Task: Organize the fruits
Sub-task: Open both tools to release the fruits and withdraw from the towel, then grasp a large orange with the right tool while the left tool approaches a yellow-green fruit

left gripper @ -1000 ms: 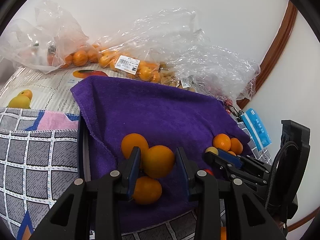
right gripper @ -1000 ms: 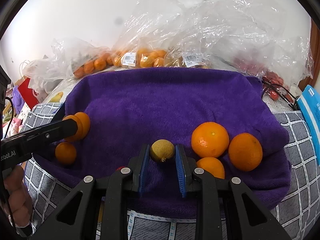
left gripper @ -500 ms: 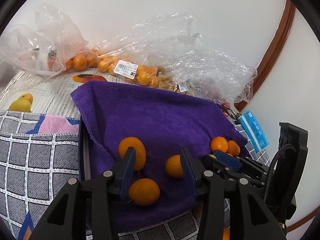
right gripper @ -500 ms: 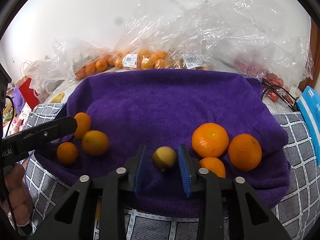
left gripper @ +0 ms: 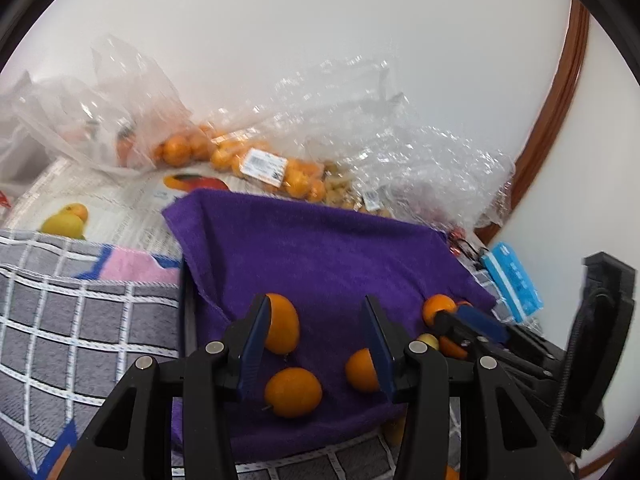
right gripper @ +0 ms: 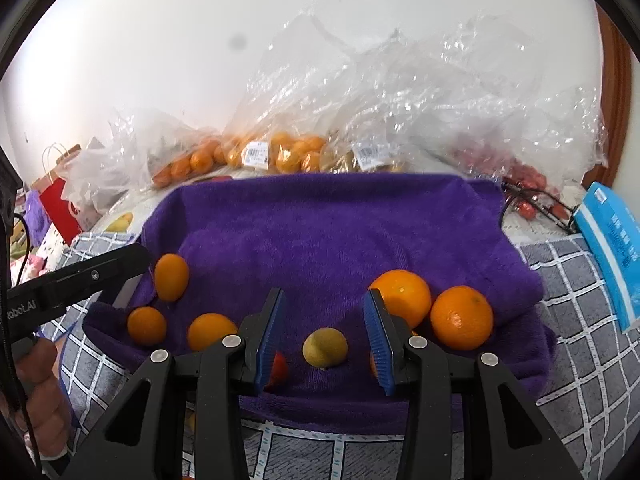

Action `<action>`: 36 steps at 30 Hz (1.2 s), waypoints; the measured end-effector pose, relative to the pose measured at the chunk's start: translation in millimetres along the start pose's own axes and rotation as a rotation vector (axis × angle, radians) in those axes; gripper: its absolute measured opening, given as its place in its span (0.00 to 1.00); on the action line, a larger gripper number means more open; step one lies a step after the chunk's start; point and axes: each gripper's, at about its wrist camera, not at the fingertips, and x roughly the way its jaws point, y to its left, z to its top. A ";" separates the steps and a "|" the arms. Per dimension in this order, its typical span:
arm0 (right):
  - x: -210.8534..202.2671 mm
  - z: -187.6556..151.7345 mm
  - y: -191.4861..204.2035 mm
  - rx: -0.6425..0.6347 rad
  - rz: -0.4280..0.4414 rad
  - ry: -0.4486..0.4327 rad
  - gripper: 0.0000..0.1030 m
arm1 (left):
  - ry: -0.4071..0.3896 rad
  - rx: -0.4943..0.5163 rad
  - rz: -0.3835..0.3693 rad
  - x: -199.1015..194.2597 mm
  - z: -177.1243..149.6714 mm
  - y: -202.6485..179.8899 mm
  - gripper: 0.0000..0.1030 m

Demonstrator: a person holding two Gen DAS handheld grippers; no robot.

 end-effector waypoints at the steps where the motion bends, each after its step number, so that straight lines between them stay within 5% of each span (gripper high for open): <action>1: -2.6 0.2 1.3 -0.002 -0.017 -0.014 0.40 | -0.012 0.003 0.019 -1.6 0.5 -0.8 0.43; 9: -24.5 13.4 7.4 -0.008 -0.057 -0.075 0.40 | -0.077 0.033 0.068 -27.6 10.0 -10.5 0.43; 14: -46.3 13.1 9.3 0.044 -0.008 -0.024 0.51 | -0.071 0.055 0.090 -52.3 2.0 -8.4 0.43; 20: -66.4 -25.2 36.5 -0.065 -0.108 0.015 0.51 | 0.019 -0.001 0.122 -73.4 -27.3 20.4 0.43; 30: -69.4 -84.5 54.8 -0.024 0.045 0.132 0.51 | 0.143 -0.037 0.154 -86.4 -84.7 48.6 0.43; 36: -57.0 -96.7 58.8 -0.009 0.057 0.181 0.51 | 0.167 0.010 0.202 -83.0 -96.9 41.8 0.43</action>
